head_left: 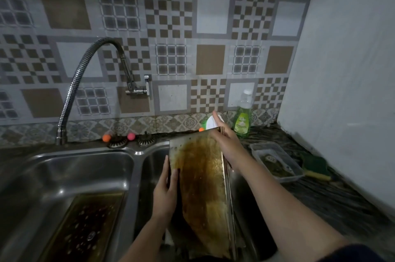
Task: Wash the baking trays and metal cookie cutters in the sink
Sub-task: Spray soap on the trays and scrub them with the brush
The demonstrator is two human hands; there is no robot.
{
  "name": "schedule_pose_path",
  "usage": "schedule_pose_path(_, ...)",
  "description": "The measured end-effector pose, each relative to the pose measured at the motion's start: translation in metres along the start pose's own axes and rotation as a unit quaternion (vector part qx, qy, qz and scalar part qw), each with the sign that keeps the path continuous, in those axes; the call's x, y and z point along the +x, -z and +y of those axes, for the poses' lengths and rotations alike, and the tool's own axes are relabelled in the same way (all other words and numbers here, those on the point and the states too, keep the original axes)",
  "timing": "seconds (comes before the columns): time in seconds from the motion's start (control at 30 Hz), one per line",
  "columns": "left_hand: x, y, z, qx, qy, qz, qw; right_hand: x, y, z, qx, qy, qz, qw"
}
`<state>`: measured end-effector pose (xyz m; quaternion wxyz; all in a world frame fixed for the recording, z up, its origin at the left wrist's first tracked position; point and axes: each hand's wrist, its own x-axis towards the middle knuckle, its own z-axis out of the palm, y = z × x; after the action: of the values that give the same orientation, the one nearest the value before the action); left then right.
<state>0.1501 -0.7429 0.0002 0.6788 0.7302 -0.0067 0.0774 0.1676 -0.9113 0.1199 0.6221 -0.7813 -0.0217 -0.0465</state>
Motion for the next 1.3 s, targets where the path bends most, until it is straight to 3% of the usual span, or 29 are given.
schedule_pose_path(0.2,0.003,0.011,-0.012,0.031,-0.039,0.086,0.995,0.033,0.022,0.021,-0.114,0.01,0.036,0.993)
schedule_pose_path(0.4,0.005,0.012,-0.003,0.053,-0.06,0.126,0.989,0.046,0.038,0.012,-0.272,0.11,0.084,0.952)
schedule_pose_path(0.63,0.023,-0.013,0.024,0.008,-0.093,0.132,0.987,0.012,-0.005,0.002,-0.306,0.133,0.04,0.942)
schedule_pose_path(0.73,0.032,-0.016,0.036,-0.022,-0.084,0.179,0.98,-0.021,-0.034,0.023,-0.318,0.129,0.029,0.939)
schedule_pose_path(0.83,0.038,-0.002,0.036,-0.013,-0.084,0.23,0.97,-0.056,-0.06,0.042,-0.307,0.178,0.016,0.935)
schedule_pose_path(0.93,0.03,0.004,0.035,0.004,-0.117,0.183,0.976,-0.036,-0.067,0.033,-0.281,0.187,0.063,0.939)
schedule_pose_path(1.07,0.016,-0.005,0.033,-0.003,-0.119,0.118,0.986,0.016,-0.069,-0.011,-0.33,0.164,0.106,0.924)
schedule_pose_path(1.17,0.02,0.007,0.035,-0.005,-0.106,0.165,0.981,0.011,-0.081,-0.017,-0.328,0.154,0.079,0.929)
schedule_pose_path(1.3,0.029,0.053,0.031,-0.02,-0.106,0.249,0.962,-0.061,-0.111,0.016,-0.326,0.177,0.033,0.928)
